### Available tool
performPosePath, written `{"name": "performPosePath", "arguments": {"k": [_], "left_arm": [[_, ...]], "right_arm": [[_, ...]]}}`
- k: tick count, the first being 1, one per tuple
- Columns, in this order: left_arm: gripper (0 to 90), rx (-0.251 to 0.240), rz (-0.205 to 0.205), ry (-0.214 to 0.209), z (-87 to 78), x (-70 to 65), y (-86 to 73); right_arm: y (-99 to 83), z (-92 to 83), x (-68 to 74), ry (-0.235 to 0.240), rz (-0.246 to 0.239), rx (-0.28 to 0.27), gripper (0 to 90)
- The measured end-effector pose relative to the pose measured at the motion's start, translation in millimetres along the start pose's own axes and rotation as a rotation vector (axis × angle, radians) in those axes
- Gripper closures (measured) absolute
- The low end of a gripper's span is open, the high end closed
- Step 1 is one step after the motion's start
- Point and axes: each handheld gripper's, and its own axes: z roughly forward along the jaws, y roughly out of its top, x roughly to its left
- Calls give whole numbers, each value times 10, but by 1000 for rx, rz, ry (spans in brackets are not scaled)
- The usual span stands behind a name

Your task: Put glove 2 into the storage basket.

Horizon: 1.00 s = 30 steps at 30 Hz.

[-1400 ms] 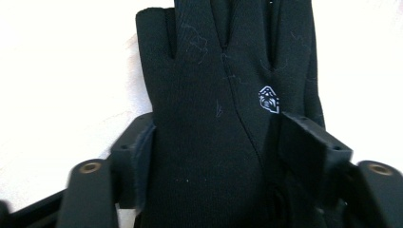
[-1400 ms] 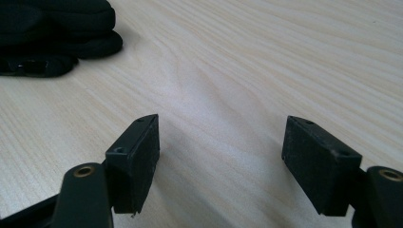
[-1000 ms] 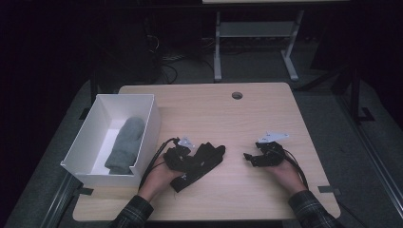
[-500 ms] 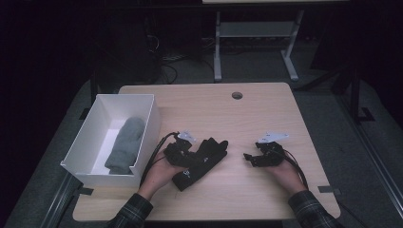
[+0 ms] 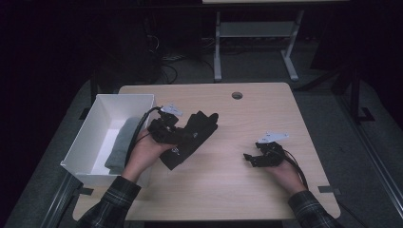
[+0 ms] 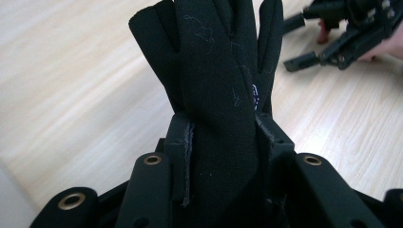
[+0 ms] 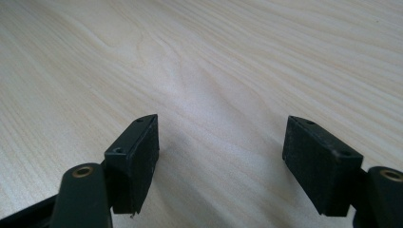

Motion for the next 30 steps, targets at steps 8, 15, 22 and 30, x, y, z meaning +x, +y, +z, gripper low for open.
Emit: {"name": "performPosePath", "arguments": {"k": [8,15,22,30], "left_arm": [[631,-45,-46,22,-348,197,43],[632,-101,-93,45,-692,363,51],[633,-128,-127,87,-946,515,-11],[634,-136,-185,140,-1154,713,-206]], "right_arm": [[0,0,1,0,1,1,281],[1,1,3,0,2,1,276],[1,1,3,-1,2,2,275],[1,1,2,-2,-1,3,274]]}}
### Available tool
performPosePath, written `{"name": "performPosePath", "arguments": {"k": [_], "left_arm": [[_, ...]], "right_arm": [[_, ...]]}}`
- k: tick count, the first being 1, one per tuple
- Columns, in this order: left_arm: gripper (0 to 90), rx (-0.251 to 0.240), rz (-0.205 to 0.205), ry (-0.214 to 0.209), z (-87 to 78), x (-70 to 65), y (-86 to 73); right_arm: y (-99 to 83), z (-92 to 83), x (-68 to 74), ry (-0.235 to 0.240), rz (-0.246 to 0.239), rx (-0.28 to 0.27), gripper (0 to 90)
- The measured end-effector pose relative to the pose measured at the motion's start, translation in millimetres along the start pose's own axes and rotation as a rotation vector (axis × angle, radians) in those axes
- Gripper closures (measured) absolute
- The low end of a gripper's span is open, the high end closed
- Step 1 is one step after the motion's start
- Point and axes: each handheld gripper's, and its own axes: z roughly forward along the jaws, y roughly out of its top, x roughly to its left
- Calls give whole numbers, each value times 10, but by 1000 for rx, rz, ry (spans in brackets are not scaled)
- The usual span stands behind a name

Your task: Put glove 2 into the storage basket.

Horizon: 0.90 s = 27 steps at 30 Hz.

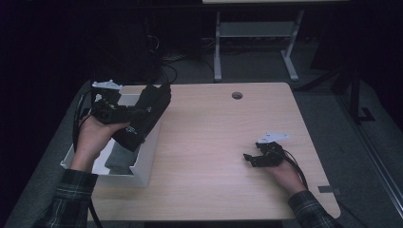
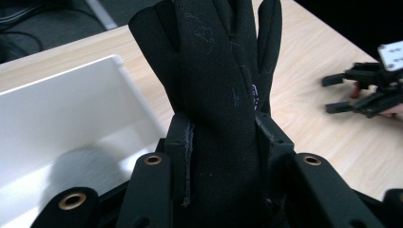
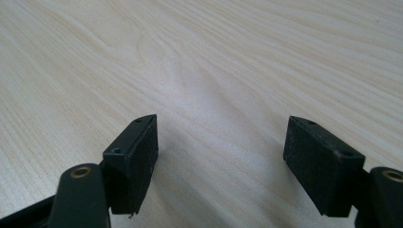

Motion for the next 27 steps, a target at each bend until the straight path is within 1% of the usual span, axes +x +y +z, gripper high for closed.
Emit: {"name": "performPosePath", "arguments": {"k": [4,6,9,12,14,20,23,27], "left_arm": [[634,10,-34,38,-78,154,-96],[633,17,-55,48,-98,230,-154],[633,34,-88,64,-97,324,-253],[632,61,-111,87,-64,405,-357],[632,73,-134,102,-32,456,-427],[630,122,-188,122,115,612,-616],[629,149,-203,132,213,659,-692],[622,182,-201,149,366,712,-776]], "right_arm": [[0,0,0,0,0,0,274],[0,0,0,0,-1,0,274],[0,0,1,-1,0,0,273],[0,0,2,-1,1,1,273],[1,1,5,0,6,0,273],[1,1,4,-1,4,0,273],[1,1,4,-1,4,0,273],[1,1,4,-1,4,0,273]]}}
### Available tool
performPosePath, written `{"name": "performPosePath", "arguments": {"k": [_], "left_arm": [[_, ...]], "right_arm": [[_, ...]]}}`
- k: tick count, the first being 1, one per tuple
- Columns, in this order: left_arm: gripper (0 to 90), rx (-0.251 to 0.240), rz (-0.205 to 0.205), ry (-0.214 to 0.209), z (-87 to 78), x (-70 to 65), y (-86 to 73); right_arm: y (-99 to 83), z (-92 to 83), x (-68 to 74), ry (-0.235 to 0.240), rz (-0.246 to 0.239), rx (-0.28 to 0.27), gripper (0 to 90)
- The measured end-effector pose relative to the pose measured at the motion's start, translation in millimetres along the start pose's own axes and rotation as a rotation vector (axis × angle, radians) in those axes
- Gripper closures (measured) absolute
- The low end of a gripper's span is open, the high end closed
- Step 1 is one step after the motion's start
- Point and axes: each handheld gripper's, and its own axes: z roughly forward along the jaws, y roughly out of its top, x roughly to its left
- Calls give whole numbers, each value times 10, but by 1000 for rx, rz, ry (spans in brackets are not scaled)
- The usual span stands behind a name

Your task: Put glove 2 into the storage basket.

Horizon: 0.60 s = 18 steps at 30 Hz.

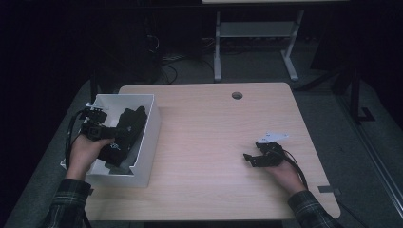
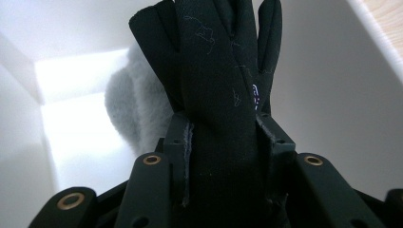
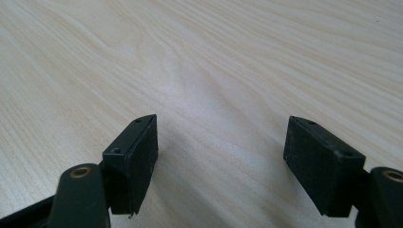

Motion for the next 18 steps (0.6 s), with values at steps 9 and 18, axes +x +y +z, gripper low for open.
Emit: {"name": "performPosePath", "arguments": {"k": [9,18], "left_arm": [[560,30,26,59,233,12,-38],[347,-6,37,103,165,47,-1]], "right_arm": [[0,0,0,0,0,0,273],[0,0,1,0,1,1,272]]}}
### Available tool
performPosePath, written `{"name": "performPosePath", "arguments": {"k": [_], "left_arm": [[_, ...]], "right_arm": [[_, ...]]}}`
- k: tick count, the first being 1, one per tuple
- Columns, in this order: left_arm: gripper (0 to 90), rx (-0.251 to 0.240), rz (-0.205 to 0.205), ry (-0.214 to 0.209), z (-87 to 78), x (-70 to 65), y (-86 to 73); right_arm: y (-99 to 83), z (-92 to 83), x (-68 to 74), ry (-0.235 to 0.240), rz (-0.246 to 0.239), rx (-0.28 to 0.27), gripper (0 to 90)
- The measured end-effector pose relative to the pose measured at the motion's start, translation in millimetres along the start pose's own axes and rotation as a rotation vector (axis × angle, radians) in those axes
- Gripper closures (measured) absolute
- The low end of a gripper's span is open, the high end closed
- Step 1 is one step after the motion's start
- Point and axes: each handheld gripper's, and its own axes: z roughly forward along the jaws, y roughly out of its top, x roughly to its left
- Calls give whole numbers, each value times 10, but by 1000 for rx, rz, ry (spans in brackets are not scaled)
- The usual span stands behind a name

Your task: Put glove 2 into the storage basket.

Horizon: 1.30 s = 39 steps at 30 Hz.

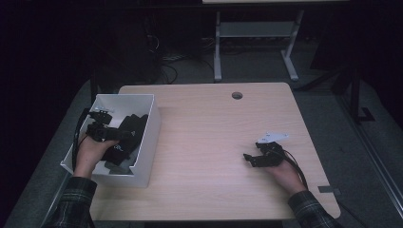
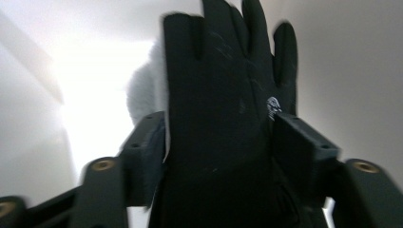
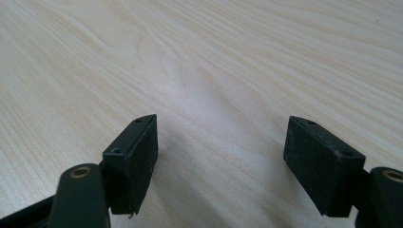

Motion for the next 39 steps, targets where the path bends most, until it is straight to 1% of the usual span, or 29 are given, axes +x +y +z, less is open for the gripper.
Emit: {"name": "performPosePath", "arguments": {"k": [3,8,10,12,15,18,21,29,33,35,37,39], "left_arm": [[291,-23,12,2,-86,-1,50],[259,-69,37,-11,-270,-32,151],[244,-91,49,-18,-339,-70,192],[236,-116,61,-36,-398,-117,235],[232,-149,82,-60,-464,-218,301],[232,-165,107,-92,-490,-373,359],[232,-180,143,-120,-488,-549,414],[232,-212,219,-208,-417,-1073,547],[232,-224,245,-241,-335,-1342,589],[231,-220,263,-252,-275,-1462,600],[232,-216,270,-265,-205,-1574,599],[232,-205,285,-273,-135,-1674,589]], "right_arm": [[0,0,0,0,0,0,272],[0,0,2,0,0,0,271],[0,0,1,0,0,1,270],[-1,-1,-1,0,-4,1,269],[-1,-1,1,0,-4,1,269],[-1,-1,2,0,-4,1,267],[-1,-1,1,0,-4,0,267],[-1,0,2,0,-4,0,267],[-1,0,3,0,-3,1,267],[-1,-1,3,1,-3,1,266],[-1,0,3,1,-4,0,266],[-1,0,6,3,-2,0,266]]}}
